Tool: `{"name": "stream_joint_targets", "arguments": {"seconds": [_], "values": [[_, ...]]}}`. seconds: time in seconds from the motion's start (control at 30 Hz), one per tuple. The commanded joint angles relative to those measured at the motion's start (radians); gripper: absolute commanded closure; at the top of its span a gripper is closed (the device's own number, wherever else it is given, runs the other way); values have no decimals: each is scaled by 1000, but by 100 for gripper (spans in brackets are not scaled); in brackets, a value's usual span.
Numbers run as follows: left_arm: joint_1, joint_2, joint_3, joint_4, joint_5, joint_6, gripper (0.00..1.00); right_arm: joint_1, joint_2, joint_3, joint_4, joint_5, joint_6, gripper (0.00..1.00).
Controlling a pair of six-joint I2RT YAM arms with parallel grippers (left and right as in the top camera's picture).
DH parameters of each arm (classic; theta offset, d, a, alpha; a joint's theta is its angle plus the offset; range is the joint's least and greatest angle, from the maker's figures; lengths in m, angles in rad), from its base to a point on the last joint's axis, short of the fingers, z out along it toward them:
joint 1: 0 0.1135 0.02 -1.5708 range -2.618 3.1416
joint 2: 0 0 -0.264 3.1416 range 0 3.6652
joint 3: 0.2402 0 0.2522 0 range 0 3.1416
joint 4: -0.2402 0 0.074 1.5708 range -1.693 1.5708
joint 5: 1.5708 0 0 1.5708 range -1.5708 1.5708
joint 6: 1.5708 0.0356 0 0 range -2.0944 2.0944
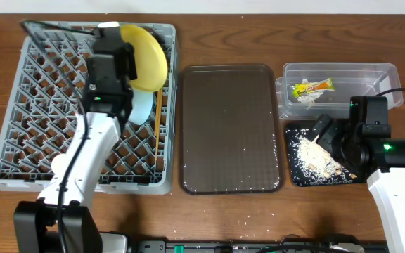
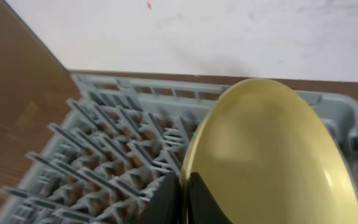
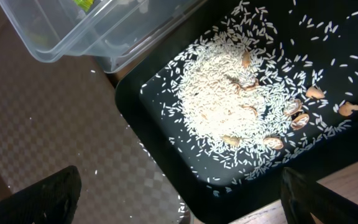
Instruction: Sort waste into correct bins and load items into the dishwasher
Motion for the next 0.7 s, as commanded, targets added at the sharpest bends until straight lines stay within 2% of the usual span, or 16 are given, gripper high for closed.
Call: {"name": "stream_joint_targets", "arguments": {"seconds": [0.0,0.03,0.17,0.47,0.5,0.53,0.57,0.6,0.63,0.67], "values": [[-46,13,6,27,-190,109,93,-5,-2,2,-1,10,9,1],[-58,22,7,39,-233,113,93,-5,-2,2,-1,11,9,1],[-83,52,6,32,-241,151,93,-5,-2,2,-1,10,9,1],[-175,70,6,2,-241,150,92,-5,-2,2,-1,10,10,1],[-175,70,6,-3,-283,136,92,-5,-2,2,-1,10,9,1],[-165,69,6,-8,-367,62,85,-5,-2,2,-1,10,9,1],[-155,67,6,-20,-381,26,67,-5,-2,2,-1,10,9,1],[-134,60,6,-52,-363,-30,60,-5,-2,2,-1,10,9,1],[-98,45,6,-100,-291,-113,45,-5,-2,2,-1,10,9,1],[-57,31,6,-143,-194,-188,38,-5,-2,2,-1,10,9,1]]}}
